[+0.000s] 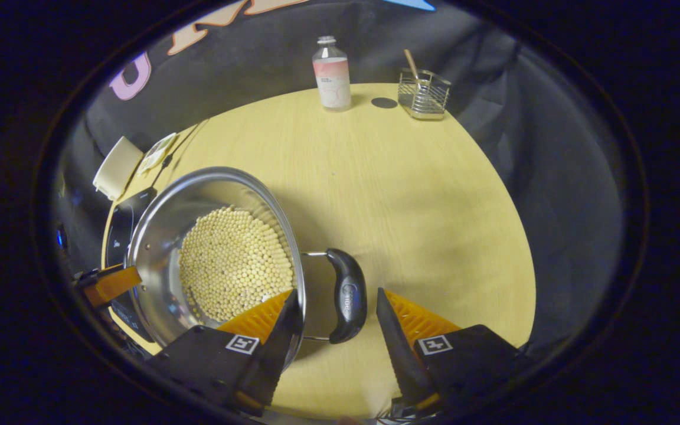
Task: First push the handle of the pot to place it horizontally, then grasp the pot with both hands and set it on the induction cooktop.
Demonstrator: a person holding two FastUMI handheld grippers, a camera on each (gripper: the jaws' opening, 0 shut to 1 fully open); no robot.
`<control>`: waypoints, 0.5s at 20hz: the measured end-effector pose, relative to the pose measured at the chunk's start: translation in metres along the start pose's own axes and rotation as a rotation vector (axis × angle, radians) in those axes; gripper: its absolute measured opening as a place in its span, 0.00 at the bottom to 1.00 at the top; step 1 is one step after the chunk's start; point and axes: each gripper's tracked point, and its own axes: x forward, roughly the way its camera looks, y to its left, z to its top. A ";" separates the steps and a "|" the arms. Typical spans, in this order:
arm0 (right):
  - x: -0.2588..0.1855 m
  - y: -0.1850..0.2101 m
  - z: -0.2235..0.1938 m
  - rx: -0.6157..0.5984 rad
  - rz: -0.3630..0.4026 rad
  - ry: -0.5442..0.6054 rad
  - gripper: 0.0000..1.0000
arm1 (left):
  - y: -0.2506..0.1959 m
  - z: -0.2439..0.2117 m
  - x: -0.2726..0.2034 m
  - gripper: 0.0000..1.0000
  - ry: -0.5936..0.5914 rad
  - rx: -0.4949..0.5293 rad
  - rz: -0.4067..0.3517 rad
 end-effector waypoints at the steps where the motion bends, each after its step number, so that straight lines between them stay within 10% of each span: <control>1: 0.002 -0.002 0.000 0.010 0.007 0.007 0.82 | 0.000 -0.002 0.003 0.86 0.010 -0.006 0.000; 8: 0.017 0.002 -0.005 -0.019 0.012 0.048 0.78 | 0.008 0.005 0.028 0.82 0.035 0.058 0.027; 10: 0.014 0.000 -0.002 -0.014 0.003 0.045 0.64 | 0.008 0.003 0.035 0.62 0.044 0.057 0.019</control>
